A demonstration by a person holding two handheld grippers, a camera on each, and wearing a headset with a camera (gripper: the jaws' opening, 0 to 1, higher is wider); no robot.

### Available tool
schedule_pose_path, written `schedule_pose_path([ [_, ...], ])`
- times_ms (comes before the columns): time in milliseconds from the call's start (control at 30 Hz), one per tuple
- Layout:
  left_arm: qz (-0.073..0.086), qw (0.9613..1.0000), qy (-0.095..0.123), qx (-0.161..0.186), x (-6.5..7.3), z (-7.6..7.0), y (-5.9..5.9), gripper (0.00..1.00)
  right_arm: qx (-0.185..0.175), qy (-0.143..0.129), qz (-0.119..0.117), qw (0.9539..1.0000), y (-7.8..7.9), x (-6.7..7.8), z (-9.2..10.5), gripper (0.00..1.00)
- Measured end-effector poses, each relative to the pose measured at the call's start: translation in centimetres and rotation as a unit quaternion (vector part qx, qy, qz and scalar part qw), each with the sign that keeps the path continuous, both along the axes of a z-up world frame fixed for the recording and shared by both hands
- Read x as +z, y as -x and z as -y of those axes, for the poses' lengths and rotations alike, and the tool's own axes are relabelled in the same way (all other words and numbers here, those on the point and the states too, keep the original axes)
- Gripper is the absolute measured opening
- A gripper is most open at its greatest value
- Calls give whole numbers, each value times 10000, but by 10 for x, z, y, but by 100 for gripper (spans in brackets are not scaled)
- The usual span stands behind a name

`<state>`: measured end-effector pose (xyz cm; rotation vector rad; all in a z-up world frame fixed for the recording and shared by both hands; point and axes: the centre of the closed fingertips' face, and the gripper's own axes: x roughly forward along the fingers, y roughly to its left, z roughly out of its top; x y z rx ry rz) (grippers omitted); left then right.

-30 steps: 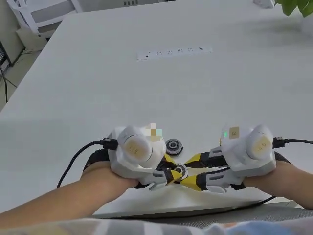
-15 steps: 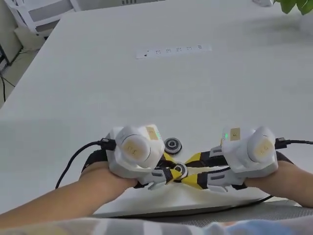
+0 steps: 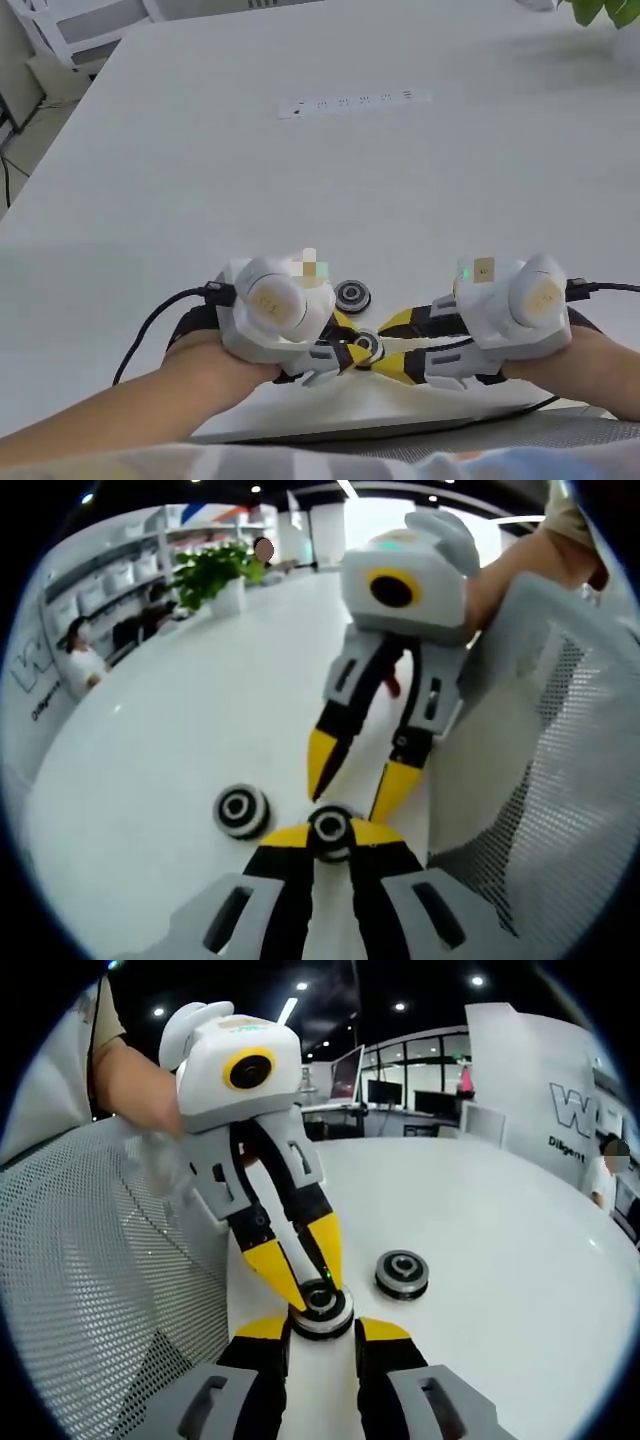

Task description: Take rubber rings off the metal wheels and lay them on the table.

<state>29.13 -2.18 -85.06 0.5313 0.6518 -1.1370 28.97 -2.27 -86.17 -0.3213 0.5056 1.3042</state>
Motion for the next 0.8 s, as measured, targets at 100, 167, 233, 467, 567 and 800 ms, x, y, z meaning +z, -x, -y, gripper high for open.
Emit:
schedule_pose_path([
  [100, -4, 10000, 4, 7, 0, 0, 0, 14, 45, 41, 28, 10000, -1, -2, -2, 25],
  [167, -3, 10000, 5, 9, 0, 0, 0, 14, 63, 36, -19, 10000, -1, -2, -3, 24],
  [233, -6, 10000, 7, 13, 0, 0, 0, 14, 69, 56, -48, 9999, -1, -4, -4, 24],
  [467, -1, 10000, 10, 33, 0, 0, 0, 14, -15, -11, -186, 9998, 0, -5, -3, 24],
  [567, -2, 10000, 18, 46, 0, 1, -1, 14, -35, -23, -200, 9998, 0, -5, -2, 24],
  [800, -3, 10000, 35, 56, 0, 1, 0, 14, -120, -61, -293, 9995, 2, -5, 0, 22],
])
